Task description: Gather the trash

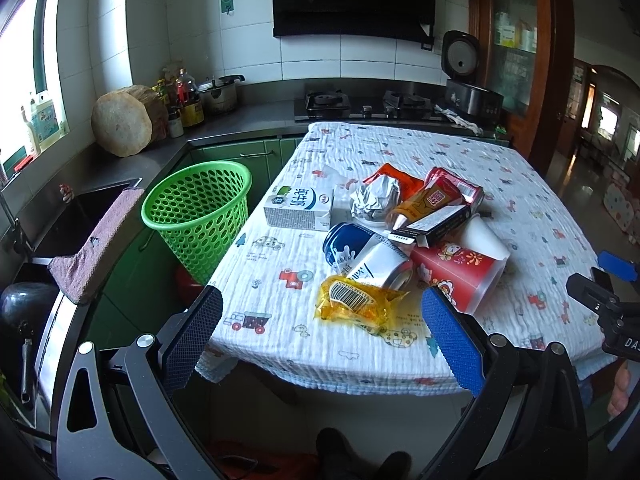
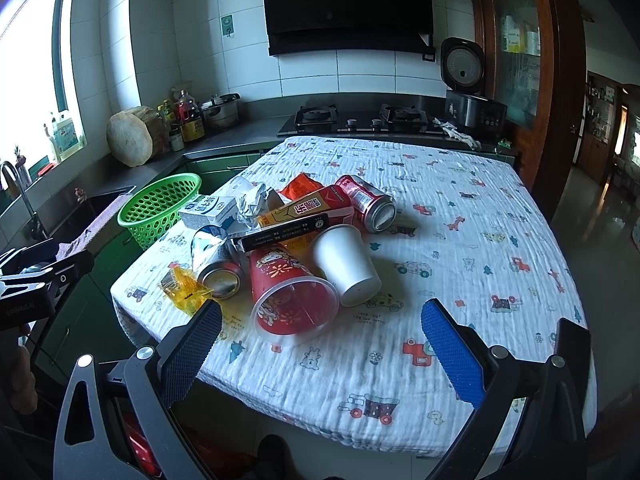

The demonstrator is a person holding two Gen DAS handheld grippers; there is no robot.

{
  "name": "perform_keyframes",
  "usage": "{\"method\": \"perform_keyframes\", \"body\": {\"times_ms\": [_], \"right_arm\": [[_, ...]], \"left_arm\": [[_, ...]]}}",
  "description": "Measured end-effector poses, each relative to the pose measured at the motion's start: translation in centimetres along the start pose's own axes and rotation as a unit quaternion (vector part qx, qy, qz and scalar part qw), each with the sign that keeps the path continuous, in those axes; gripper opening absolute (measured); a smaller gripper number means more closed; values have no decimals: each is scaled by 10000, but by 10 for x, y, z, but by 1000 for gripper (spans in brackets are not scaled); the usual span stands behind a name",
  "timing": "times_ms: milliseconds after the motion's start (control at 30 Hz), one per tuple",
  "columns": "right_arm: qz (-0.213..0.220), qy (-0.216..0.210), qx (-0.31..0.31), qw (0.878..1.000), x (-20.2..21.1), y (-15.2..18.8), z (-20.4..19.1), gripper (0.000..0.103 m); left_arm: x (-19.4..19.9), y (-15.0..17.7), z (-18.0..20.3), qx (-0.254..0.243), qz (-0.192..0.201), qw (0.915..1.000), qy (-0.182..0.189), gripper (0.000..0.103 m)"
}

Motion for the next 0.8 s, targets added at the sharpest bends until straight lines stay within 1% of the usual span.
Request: {"method": "perform_keyframes", "body": {"times_ms": [800], "right_arm": [[-37, -45, 55, 10000, -3, 1, -6, 97]], "left_arm": [[2, 0, -3, 1, 19, 10000, -26, 98]]}}
Point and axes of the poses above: each gripper's, at about its wrist camera, not at the fingertips, and x roughly against the way its jaws point, z to its right, y to its underside, the point moved 4 cm from there along -x, roughly the way its jaws point, and after that the axes turned 13 degrees about -x, right-handed, at the moved point
